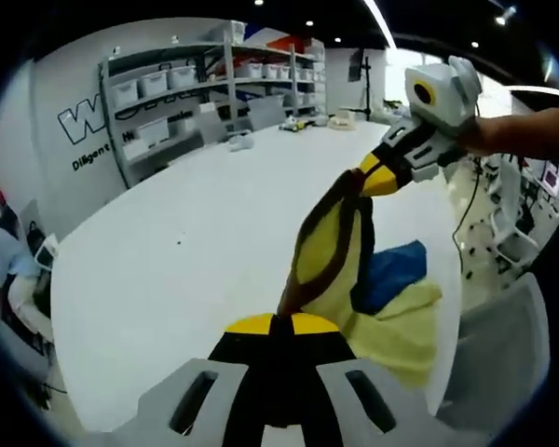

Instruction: Fold the garment on the visible template until the final outline fits inside the template.

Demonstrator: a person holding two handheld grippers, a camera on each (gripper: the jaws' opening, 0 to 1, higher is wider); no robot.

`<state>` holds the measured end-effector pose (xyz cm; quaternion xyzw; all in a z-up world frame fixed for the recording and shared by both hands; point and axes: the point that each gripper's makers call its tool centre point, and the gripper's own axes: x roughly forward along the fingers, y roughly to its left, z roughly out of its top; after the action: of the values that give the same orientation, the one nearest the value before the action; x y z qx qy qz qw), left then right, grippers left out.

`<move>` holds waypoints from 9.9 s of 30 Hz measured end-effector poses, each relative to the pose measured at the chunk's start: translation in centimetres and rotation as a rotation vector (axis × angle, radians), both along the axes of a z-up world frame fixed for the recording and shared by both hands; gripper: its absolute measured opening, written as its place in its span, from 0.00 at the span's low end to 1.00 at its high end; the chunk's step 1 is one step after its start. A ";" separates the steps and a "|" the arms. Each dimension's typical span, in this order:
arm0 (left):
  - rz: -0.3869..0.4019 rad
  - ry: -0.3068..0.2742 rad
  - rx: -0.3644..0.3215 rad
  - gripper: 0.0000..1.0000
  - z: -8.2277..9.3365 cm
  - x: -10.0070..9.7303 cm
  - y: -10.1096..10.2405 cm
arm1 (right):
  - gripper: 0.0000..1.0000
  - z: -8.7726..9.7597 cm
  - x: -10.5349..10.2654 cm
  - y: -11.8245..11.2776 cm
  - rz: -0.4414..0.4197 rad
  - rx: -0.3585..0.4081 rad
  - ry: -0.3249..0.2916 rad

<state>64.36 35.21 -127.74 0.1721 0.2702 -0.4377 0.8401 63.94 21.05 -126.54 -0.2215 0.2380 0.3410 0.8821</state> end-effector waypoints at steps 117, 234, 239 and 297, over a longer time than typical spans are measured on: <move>0.294 0.183 0.199 0.25 -15.2 18.0 4.2 | 0.64 -15.6 12.4 -2.2 -0.169 0.055 0.205; 0.345 0.043 0.060 0.31 -14.3 21.8 7.0 | 0.58 -17.0 8.1 -16.0 -0.300 -0.299 0.192; 0.344 0.039 0.065 0.31 -14.4 22.7 6.5 | 0.56 -17.0 8.1 -15.9 -0.295 -0.290 0.193; 0.593 -0.014 -0.112 0.04 0.5 16.9 18.9 | 0.70 -12.5 5.8 -14.2 -0.304 -0.244 0.158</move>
<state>81.22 54.11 -127.21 0.0420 0.2783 -0.1863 0.9413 69.77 6.83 -139.06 -0.2608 0.3768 0.1889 0.8685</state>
